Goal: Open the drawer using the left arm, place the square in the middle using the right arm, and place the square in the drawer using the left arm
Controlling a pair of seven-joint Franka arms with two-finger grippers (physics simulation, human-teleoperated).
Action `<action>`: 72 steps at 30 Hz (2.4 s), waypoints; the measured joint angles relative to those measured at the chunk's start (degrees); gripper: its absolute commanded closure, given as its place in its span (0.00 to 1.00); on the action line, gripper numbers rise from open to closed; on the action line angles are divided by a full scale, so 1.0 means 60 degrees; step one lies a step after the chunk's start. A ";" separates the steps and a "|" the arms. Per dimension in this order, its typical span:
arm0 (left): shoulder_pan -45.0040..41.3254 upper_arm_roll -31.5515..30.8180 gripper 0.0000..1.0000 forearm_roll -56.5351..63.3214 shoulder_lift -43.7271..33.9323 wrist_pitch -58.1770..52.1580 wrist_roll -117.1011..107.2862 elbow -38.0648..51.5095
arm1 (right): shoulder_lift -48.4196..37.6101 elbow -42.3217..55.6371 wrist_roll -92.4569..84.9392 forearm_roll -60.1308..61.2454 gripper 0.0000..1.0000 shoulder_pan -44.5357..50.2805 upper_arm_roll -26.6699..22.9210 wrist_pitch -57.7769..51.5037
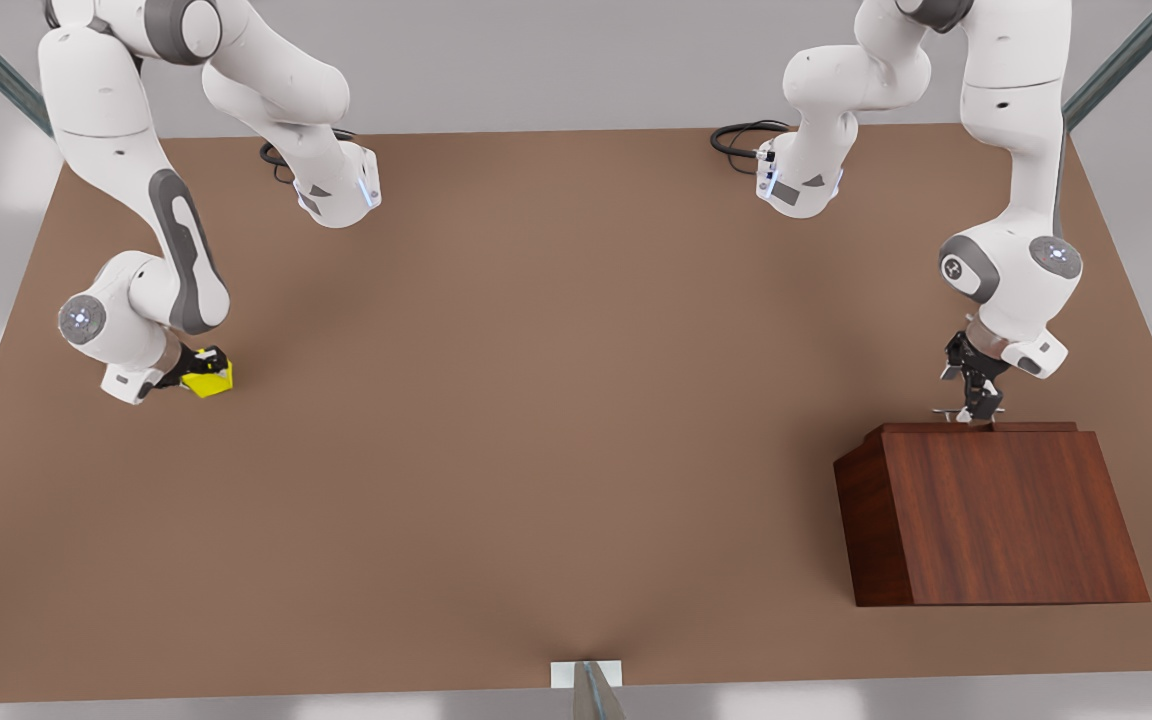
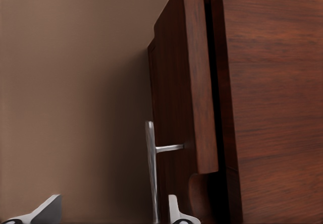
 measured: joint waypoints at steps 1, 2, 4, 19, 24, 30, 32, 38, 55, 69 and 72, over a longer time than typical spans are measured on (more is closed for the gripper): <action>0.0003 0.0014 0.00 -0.0002 -0.0001 -0.0014 0.0000 -0.0015 | -0.0080 0.0014 0.0570 -0.0001 0.32 0.0038 0.0296 -0.0155; -0.0027 0.0152 0.00 0.0001 -0.0014 -0.0158 -0.0001 -0.0016 | -0.0105 0.0074 0.1049 0.0001 0.32 0.0057 0.0543 -0.0274; -0.0012 0.0272 0.00 -0.0001 -0.0150 -0.0427 -0.0002 -0.0016 | -0.0164 0.0320 0.2367 0.0014 0.32 0.0078 0.1325 -0.0733; 0.0006 0.0585 0.00 -0.0013 -0.1187 -0.1011 -0.0102 -0.1064 | 0.4325 0.7452 1.8341 0.0763 0.32 0.6918 0.3806 -0.0639; -0.0022 0.0739 0.00 -0.0023 -0.1641 -0.1011 -0.0102 -0.1564 | 0.6625 1.0816 2.1344 0.0776 0.32 0.8786 0.2949 -0.0594; -0.0020 0.0741 0.00 -0.0010 -0.1855 -0.0938 -0.0103 -0.1870 | 0.6868 1.0672 2.2565 0.0775 0.00 0.9342 0.2822 -0.0749; -0.0027 0.0741 0.00 -0.0008 -0.1977 -0.0933 -0.0088 -0.2048 | 0.6815 1.0607 2.2507 0.0799 0.00 0.9342 0.2734 -0.0780; -0.0011 0.0781 0.00 0.0002 -0.2367 -0.1025 -0.0065 -0.2404 | 0.3087 0.7381 1.9328 0.0777 0.00 0.7829 0.2720 -0.1143; -0.3224 -0.0702 0.00 0.1602 0.1530 -0.9614 0.5121 0.8388 | -0.0976 0.8526 0.5471 0.0154 0.00 0.1386 0.0572 -0.9168; -0.5369 -0.3596 0.00 0.2417 0.2634 -0.6761 0.9480 0.6502 | -0.0973 0.8794 0.5543 0.0113 0.00 0.1725 0.0603 -0.9079; -0.5399 -0.3581 0.00 0.2711 0.2638 -0.5929 0.9413 0.5685 | -0.0962 0.8819 0.5565 0.0190 0.00 0.1746 0.0612 -0.9048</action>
